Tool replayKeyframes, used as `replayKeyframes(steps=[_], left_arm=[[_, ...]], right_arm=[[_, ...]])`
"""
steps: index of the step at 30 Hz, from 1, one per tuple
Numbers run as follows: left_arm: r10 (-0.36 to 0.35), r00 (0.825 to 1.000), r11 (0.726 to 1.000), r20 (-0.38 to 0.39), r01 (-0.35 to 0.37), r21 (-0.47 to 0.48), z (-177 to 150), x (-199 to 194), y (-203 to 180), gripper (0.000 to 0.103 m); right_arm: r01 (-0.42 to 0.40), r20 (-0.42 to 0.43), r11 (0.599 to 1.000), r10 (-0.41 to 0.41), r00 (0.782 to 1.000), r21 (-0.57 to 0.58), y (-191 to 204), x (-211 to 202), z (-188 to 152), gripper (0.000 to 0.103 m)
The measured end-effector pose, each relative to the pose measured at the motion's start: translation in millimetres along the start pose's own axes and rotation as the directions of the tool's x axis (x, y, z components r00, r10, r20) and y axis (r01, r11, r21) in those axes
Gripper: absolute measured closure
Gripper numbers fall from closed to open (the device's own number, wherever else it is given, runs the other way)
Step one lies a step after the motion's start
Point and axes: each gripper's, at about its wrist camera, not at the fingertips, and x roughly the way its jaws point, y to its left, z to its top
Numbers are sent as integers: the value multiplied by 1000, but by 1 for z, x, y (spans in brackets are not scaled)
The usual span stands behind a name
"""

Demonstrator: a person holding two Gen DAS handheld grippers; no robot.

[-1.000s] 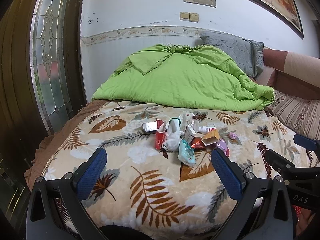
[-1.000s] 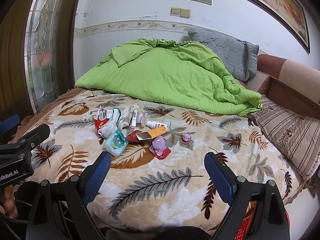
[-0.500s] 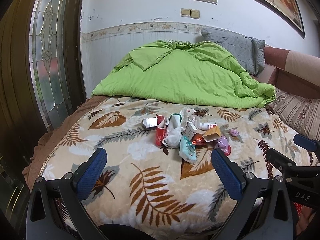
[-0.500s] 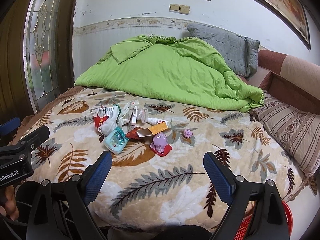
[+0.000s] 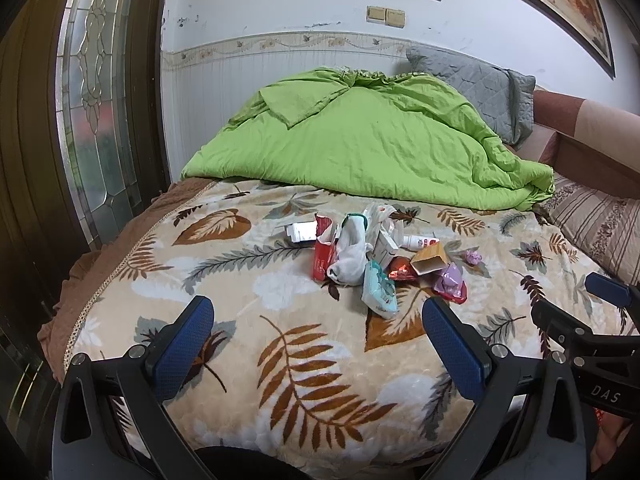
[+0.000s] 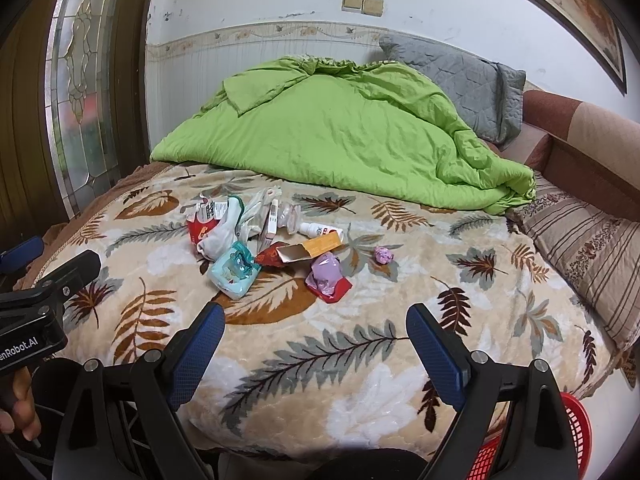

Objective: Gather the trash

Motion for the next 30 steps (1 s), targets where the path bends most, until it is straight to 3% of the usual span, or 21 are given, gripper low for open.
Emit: replayKeyframes(steps=[12,17,19,23,27,30], left_arm=[[-14,999,1000,-45,13,-27,-2,21,12,0],[-66,993,995,-94,59,-75,3,39,27,0],[-83,990,992,-115,71,-104,6,47,35,0],[-83,987,992,-137,69,-106,11,64,46,0],[-96,982,992,-162,80,-101,16,83,52,17],[-114,976,989,-185,94,-112,21,99,58,30]], right_arm=[[-25,-52,1000,25,998,-13,8,23,-1,9],[-139,-98,989,143,985,40,6,45,4,9],[-190,-118,979,197,973,72,5,58,5,18],[-276,-175,954,293,940,116,10,95,12,24],[-328,-222,931,358,907,163,24,127,20,24],[-338,-250,930,365,897,145,46,151,25,24]])
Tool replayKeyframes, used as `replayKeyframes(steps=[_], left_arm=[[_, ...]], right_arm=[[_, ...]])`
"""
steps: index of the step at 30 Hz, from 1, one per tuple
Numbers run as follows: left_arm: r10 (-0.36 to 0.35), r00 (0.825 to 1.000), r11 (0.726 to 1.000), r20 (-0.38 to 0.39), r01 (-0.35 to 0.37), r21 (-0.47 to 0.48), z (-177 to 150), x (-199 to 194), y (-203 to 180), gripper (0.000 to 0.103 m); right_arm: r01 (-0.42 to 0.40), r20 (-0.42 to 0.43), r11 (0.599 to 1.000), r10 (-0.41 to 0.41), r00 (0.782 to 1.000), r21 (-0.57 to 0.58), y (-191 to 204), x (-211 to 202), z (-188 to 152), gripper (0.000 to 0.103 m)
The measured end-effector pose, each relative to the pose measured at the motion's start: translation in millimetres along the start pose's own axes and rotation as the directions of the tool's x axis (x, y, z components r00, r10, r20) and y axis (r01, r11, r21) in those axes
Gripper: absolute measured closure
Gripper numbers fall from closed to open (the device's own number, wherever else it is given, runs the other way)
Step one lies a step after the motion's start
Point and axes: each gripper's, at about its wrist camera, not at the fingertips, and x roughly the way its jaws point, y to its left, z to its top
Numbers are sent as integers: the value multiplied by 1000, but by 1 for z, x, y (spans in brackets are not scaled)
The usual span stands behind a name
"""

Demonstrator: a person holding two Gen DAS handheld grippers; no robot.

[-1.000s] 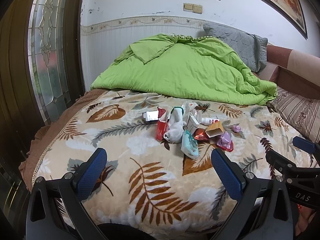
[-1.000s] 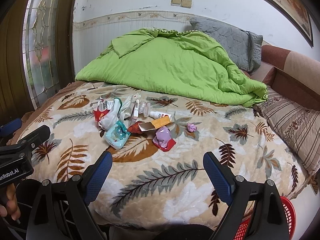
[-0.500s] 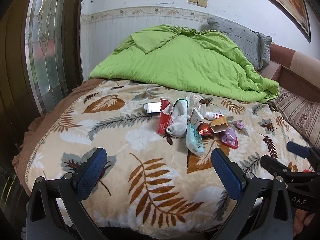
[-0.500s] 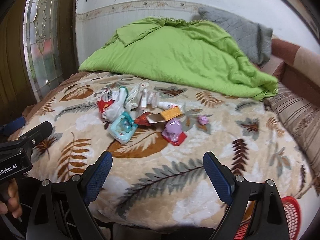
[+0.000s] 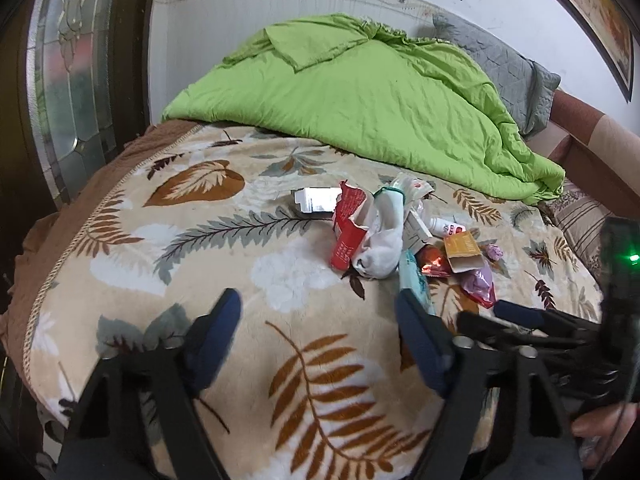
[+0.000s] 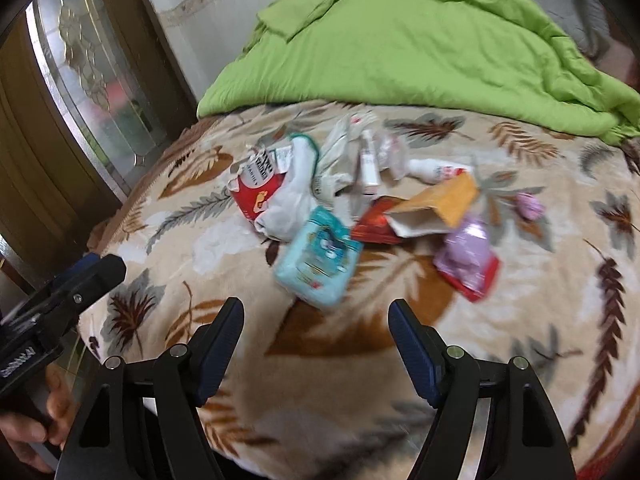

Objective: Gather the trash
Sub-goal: 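Grasp the torn red box with the left tool while the right tool grasps the blue-green wipes pack, then carry the red box and wipes pack in both tools over the red basket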

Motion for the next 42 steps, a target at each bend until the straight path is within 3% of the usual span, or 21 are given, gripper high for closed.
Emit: replayKeyframes(steps=[6,8,10,14,17,23,26,27,29,36,42], left_arm=[[-13,1000,1000,-25,13,1,14,23,10,36],[-23,999,1000,-39,23,2,16,30,9,36],[-34,998,999,-46,34,7,18,36,7,36],[-62,996,997,-59,64,35,24,53,-6,36],[-77,994,995,-74,82,58,31,72,-21,36],[-32,995,997,-95,38,67,44,117,-33,36],[-34,990,998,-136,41,53,47,142,-31,62],[-40,988,998,-148,47,46,46,148,-29,78],[-42,986,999,-160,46,19,43,156,-24,84],[-68,994,997,-81,66,-29,35,121,-16,88],[-26,999,999,22,25,38,16,67,-38,88]], right_arm=[[97,-24,986,-101,995,-133,31,52,11,29],[148,-19,975,-153,988,-165,32,65,12,42],[191,-37,966,-201,979,-174,27,76,11,74],[197,10,977,-196,980,-88,5,56,12,88],[170,39,985,-169,985,-27,-11,38,9,90],[118,115,993,-118,986,13,-22,9,5,90],[92,118,995,-94,989,25,-24,6,5,90],[83,115,996,-85,990,28,-26,6,5,90],[77,115,997,-80,990,32,-27,6,4,90],[45,156,999,-49,987,30,-26,-4,3,90],[28,203,1000,-28,979,1,-15,-21,-7,90]])
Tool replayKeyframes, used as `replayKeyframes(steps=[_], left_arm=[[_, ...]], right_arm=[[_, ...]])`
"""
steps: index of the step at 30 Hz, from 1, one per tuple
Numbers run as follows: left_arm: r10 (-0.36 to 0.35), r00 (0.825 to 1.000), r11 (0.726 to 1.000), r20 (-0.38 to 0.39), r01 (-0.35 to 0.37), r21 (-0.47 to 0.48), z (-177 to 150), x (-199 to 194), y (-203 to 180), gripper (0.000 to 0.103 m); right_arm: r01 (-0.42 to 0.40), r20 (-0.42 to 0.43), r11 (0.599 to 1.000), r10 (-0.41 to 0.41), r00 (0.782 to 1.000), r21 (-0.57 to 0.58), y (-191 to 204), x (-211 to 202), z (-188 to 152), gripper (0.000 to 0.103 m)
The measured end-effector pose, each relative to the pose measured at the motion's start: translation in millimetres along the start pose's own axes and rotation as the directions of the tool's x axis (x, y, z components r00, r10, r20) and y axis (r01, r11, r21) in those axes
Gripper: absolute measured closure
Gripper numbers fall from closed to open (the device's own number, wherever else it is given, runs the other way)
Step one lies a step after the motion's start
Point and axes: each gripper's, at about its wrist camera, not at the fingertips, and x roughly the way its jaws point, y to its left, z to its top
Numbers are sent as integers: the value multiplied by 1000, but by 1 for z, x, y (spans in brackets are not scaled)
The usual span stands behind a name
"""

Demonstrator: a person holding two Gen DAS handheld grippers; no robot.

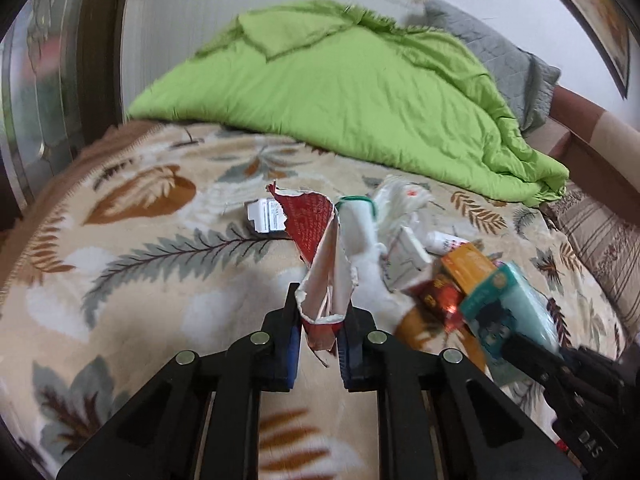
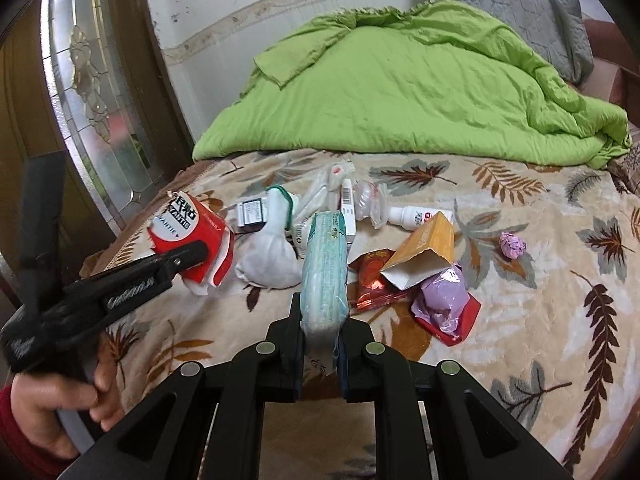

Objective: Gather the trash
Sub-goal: 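Carry the red box and wipes pack in both tools over the red basket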

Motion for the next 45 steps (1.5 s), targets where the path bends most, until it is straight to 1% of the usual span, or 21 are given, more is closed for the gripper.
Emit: replayKeyframes(steps=[3,5,17,23,35,45], left_arm=[[29,999,998,37,-31,47,-12,-23,-15,88],[37,998,997,43,-40,72,-17,-31,-22,88],[67,994,981,88,-82,174,-31,-62,-56,88],[82,990,973,112,-104,208,-34,-77,-67,88],[73,986,956,151,-112,272,-37,-103,-97,88],[54,985,943,164,-104,315,-41,-113,-120,88]], right_arm=[[2,8,1000,-2,1000,-1,2,-10,-6,90],[0,9,1000,0,1000,5,2,-16,-10,90],[14,32,1000,-15,999,28,-5,-57,-20,90],[13,49,999,-16,999,43,-10,-77,-21,90],[-1,94,997,-7,996,83,-22,-117,-26,90],[-15,127,993,-1,992,120,-34,-143,-28,90]])
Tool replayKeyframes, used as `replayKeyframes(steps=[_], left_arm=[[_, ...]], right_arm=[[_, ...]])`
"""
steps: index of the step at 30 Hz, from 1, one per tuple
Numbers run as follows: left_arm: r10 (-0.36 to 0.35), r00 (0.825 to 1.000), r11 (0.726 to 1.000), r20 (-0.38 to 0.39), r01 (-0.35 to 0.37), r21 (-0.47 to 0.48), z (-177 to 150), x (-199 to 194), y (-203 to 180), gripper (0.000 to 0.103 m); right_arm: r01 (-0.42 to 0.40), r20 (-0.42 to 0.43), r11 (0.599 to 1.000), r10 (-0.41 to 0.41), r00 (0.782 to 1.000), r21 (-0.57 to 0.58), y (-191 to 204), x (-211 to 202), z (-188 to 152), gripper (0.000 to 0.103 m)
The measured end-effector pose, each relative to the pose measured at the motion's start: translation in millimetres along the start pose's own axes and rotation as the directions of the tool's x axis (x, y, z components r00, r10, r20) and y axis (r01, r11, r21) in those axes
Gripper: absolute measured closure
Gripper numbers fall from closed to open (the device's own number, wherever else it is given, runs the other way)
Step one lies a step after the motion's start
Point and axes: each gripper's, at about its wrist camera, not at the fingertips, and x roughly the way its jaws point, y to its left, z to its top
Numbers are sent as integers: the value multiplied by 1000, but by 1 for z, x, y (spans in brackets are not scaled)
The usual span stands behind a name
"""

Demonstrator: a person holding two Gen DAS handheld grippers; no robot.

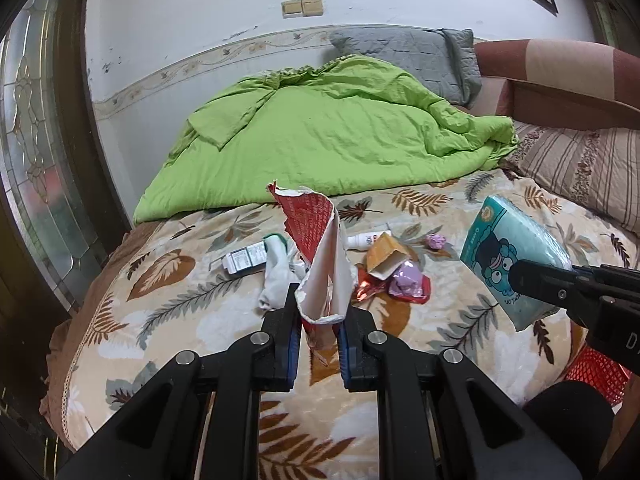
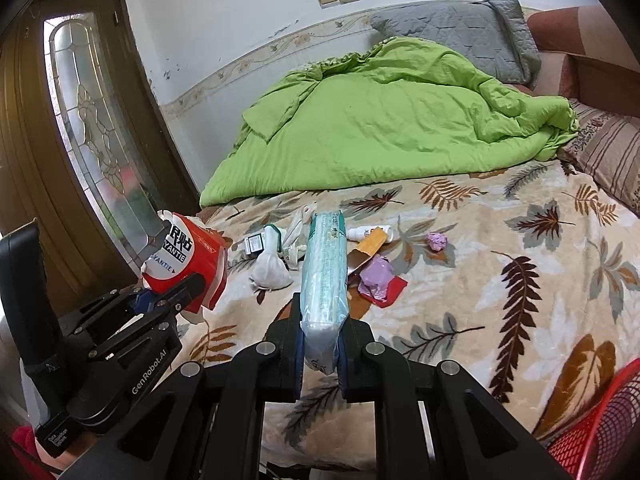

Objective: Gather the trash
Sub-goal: 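Carry the red box and wipes pack in both tools over the red basket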

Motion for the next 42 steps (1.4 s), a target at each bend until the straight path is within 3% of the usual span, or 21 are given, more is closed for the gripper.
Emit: replayKeyframes(steps=[11,23,34,42], left_arm=[[-39,999,998,10,39,43,6,-8,-28,88],[-136,991,983,14,133,128,11,-14,-85,88],[-256,967,943,-1,250,219,14,-19,-151,88],[-333,943,902,-15,323,287,15,-24,-200,88]], right_arm=[[18,27,999,-19,999,51,-24,-25,-1,90],[91,44,987,-97,994,133,-72,-63,-10,90],[196,42,950,-212,976,245,-132,-111,-32,90],[289,10,887,-314,950,360,-187,-148,-57,90]])
